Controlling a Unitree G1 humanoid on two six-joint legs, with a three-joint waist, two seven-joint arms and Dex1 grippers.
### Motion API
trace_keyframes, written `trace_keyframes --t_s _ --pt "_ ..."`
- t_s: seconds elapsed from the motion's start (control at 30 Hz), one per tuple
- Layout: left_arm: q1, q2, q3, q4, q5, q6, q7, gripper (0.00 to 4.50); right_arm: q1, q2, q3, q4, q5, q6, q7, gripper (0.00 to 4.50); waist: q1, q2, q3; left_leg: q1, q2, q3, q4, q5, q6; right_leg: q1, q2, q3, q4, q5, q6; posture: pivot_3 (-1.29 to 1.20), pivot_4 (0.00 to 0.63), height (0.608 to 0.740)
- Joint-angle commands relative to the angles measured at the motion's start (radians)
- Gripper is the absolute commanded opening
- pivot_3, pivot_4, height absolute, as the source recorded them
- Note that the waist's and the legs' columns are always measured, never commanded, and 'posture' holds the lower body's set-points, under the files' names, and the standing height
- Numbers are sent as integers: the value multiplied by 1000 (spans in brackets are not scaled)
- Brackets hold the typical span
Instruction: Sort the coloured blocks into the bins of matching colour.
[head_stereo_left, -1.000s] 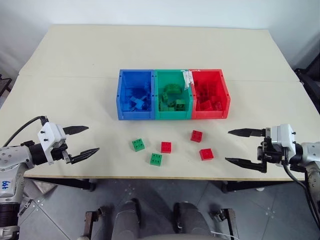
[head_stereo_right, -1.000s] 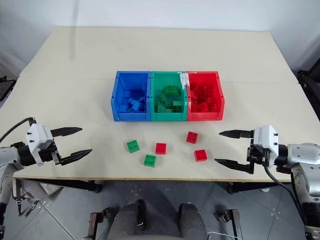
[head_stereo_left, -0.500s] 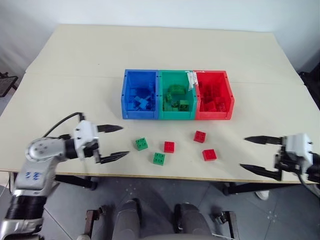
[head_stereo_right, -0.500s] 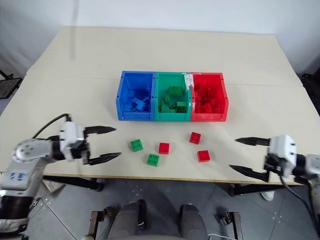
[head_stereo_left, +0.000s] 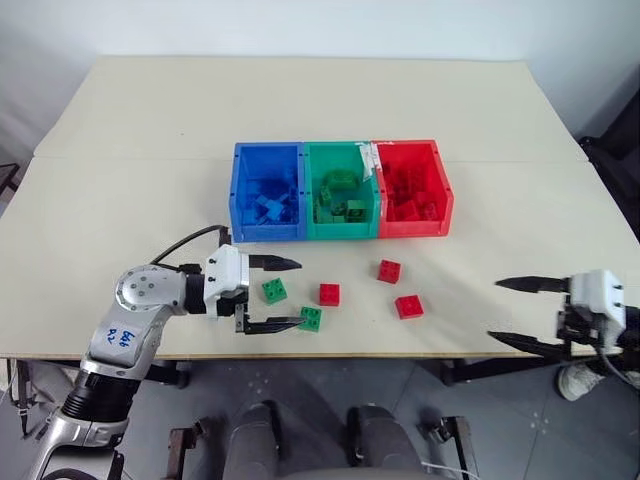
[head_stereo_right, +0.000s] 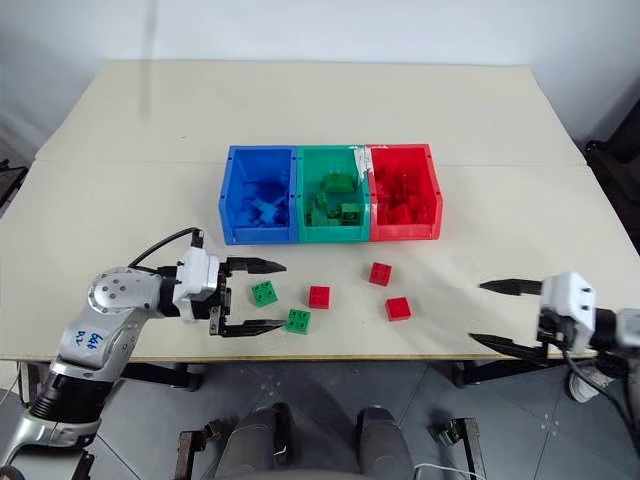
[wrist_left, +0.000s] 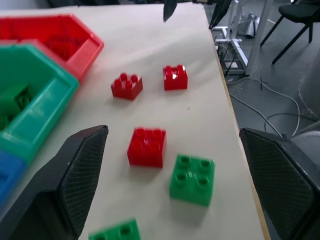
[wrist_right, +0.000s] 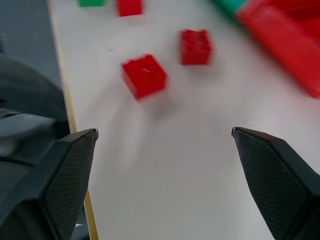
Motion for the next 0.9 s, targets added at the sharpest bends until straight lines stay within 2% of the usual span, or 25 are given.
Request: trace_keyframes --t_s 0.03,0.13,0.3,0.4,0.63,0.8,0.9 --pt "26 21 63 -36 -52 9 -8 4477 -96 35 97 13 -46 58 -4 4500 4 0 0 0 0 0 0 0 0 0 0 0 0 0 0 0 150 740" --pt "54 29 84 -47 -50 -1 -3 4477 -185 85 169 80 -88 58 3 4500 9 0 0 0 -1 0 1 0 1 0 -1 0 0 0 0 0 150 740" --pt "107 32 106 -93 -49 1 14 4477 -244 167 247 168 -136 8 14 4500 15 0 0 -1 -1 1 0 -2 1 0 -2 -1 -3 0 0 0 150 740" --pt "130 37 115 -107 -49 0 15 4500 -253 197 267 189 -154 -5 12 3891 10 0 0 -1 0 1 0 -2 1 0 -1 0 -2 0 0 0 150 740" --pt "143 46 133 -107 -51 1 14 4500 -257 211 269 195 -149 -35 32 1545 10 0 0 -1 0 1 0 -2 0 0 0 0 -2 0 0 0 150 740" --pt "150 41 160 -97 -49 2 43 4500 -247 207 233 109 -98 -8 22 1488 11 0 0 -1 0 1 0 -2 0 0 -1 0 -2 0 0 0 150 740" --pt "171 36 206 -98 -53 14 90 4500 -262 225 166 2 -25 65 -62 1488 8 0 0 -1 1 1 0 -2 0 -1 -1 0 -2 0 0 0 150 740"
